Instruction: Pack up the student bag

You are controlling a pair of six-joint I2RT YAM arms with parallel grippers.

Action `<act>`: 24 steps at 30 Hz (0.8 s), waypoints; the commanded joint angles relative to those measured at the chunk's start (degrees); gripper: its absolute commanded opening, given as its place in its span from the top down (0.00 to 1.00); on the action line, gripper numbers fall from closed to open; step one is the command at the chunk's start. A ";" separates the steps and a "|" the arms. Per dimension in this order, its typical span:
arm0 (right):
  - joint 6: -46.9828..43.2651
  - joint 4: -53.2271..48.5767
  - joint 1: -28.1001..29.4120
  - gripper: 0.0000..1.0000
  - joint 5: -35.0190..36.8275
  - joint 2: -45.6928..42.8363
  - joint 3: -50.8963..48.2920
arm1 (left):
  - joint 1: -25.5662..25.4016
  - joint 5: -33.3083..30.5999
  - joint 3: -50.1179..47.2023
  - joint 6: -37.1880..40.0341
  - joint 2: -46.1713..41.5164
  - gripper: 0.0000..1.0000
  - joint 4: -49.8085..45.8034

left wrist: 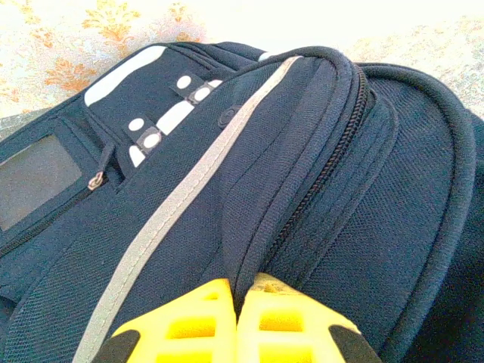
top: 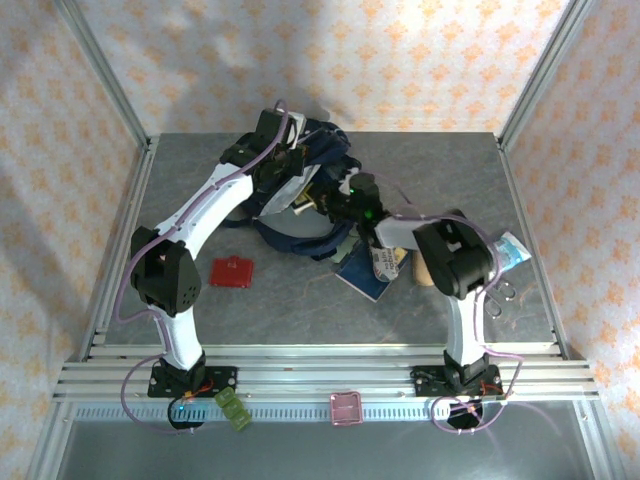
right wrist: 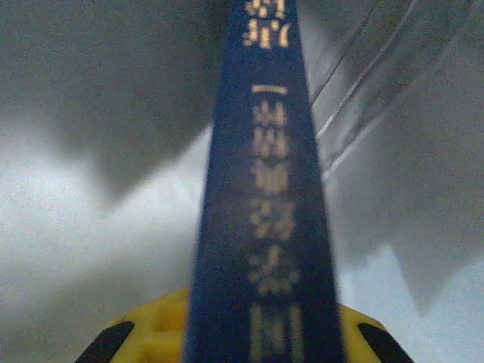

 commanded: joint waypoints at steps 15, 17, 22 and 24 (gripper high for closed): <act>0.28 -25.13 2.39 0.33 5.41 20.30 35.12 | -0.50 -2.28 -2.02 -2.37 -3.95 1.00 7.48; -1.57 -26.25 2.31 0.30 5.14 14.68 27.52 | -0.47 -3.11 -2.35 -2.24 -3.87 1.00 7.81; -7.09 -32.54 1.93 0.29 5.00 1.35 12.19 | -0.42 -5.38 -3.39 -1.53 -3.45 1.00 8.09; -9.78 -32.60 1.63 0.29 4.94 -3.94 6.39 | -0.42 -6.81 -4.48 -1.28 -3.53 1.00 8.52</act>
